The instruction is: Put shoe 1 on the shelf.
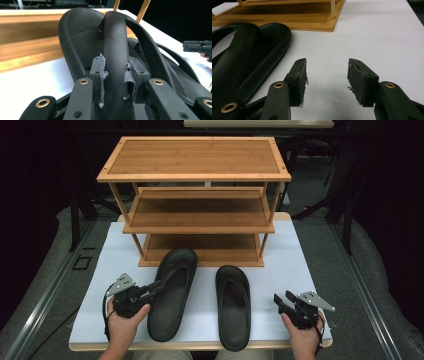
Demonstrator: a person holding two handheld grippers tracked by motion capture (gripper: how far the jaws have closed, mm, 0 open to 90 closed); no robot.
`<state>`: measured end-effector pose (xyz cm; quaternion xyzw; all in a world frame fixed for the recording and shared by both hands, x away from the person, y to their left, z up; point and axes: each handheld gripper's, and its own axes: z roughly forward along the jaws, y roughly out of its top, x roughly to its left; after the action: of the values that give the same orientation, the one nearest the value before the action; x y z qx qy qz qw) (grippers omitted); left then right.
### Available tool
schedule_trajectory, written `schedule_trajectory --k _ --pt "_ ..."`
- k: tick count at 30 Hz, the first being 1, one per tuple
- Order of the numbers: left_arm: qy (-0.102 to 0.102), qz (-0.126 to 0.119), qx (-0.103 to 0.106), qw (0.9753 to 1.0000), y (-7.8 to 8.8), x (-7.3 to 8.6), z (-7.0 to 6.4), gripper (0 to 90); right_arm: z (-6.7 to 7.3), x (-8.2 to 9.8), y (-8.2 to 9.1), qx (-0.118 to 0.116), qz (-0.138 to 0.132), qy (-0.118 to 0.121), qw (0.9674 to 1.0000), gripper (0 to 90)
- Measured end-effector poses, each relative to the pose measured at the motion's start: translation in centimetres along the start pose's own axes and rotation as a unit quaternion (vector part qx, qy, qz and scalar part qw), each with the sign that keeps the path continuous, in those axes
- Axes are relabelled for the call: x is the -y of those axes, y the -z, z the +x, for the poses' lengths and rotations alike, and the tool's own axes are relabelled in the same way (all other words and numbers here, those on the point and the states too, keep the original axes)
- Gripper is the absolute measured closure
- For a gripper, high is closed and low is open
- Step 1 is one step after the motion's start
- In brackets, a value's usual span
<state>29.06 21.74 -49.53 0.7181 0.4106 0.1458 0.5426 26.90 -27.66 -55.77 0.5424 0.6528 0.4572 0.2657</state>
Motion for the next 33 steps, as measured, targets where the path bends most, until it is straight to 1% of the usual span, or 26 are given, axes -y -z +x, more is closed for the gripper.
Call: schedule_trajectory --k 2,3,7,13,15,21,24,25,26,28,29,30,31,32,33 --pt "-0.002 -0.006 -0.002 1.0000 0.5 -0.2 -0.1 69.1 0.0 0.0 0.1 -0.001 0.004 0.001 1.0000 49.1" --pt "-0.003 -0.014 -0.003 0.9999 0.8 -0.3 -0.2 69.1 0.0 0.0 0.1 -0.001 0.003 0.000 1.0000 49.1" --pt "-0.005 -0.033 -0.003 0.9994 2.2 -0.8 -0.6 69.1 0.0 -0.1 0.1 -0.002 0.005 -0.003 1.0000 49.1" --pt "-0.014 -0.041 -0.003 0.9990 3.8 -1.5 -1.0 69.1 0.0 -0.1 -0.1 -0.002 0.000 -0.004 1.0000 49.1" --pt "-0.011 -0.046 0.001 0.9989 4.3 -2.0 -0.9 69.2 0.1 -0.1 -0.1 -0.001 -0.001 -0.005 1.0000 49.1" --pt "-0.009 -0.063 0.005 0.9980 5.0 -3.0 -0.9 69.2 0.3 -0.1 -0.1 -0.001 0.001 -0.003 1.0000 49.1" --pt "-0.009 -0.063 0.006 0.9980 5.1 -3.3 -1.0 69.2 0.3 -0.1 -0.1 -0.001 0.001 -0.002 1.0000 49.1" --pt "-0.012 -0.063 0.006 0.9979 5.2 -3.5 -1.0 69.2 0.3 -0.1 -0.2 -0.001 -0.007 -0.003 1.0000 49.1" --pt "-0.014 -0.069 0.006 0.9975 5.2 -4.0 -1.1 69.2 0.2 -0.1 -0.2 -0.001 -0.007 -0.004 1.0000 49.1" --pt "-0.016 -0.068 0.006 0.9975 5.2 -4.5 -1.2 69.2 0.2 -0.1 -0.2 0.000 -0.007 -0.005 1.0000 49.1" --pt "-0.016 -0.068 0.006 0.9975 5.2 -4.5 -1.2 69.2 0.2 -0.1 -0.2 0.000 -0.008 -0.005 1.0000 49.1" --pt "-0.018 -0.072 0.009 0.9972 5.1 -4.8 -1.2 69.2 0.2 -0.1 -0.2 0.000 -0.008 -0.005 1.0000 49.1" --pt "-0.021 -0.072 0.009 0.9971 5.1 -5.5 -1.3 69.2 0.2 -0.1 -0.2 0.000 -0.008 -0.005 1.0000 49.1" --pt "-0.019 -0.075 0.011 0.9969 5.0 -5.8 -1.3 69.2 0.2 -0.1 -0.2 0.000 -0.008 -0.006 0.9999 49.1" --pt "-0.022 -0.076 0.012 0.9968 4.9 -6.3 -1.4 69.3 0.2 -0.1 -0.2 0.000 -0.008 -0.006 0.9999 49.1"
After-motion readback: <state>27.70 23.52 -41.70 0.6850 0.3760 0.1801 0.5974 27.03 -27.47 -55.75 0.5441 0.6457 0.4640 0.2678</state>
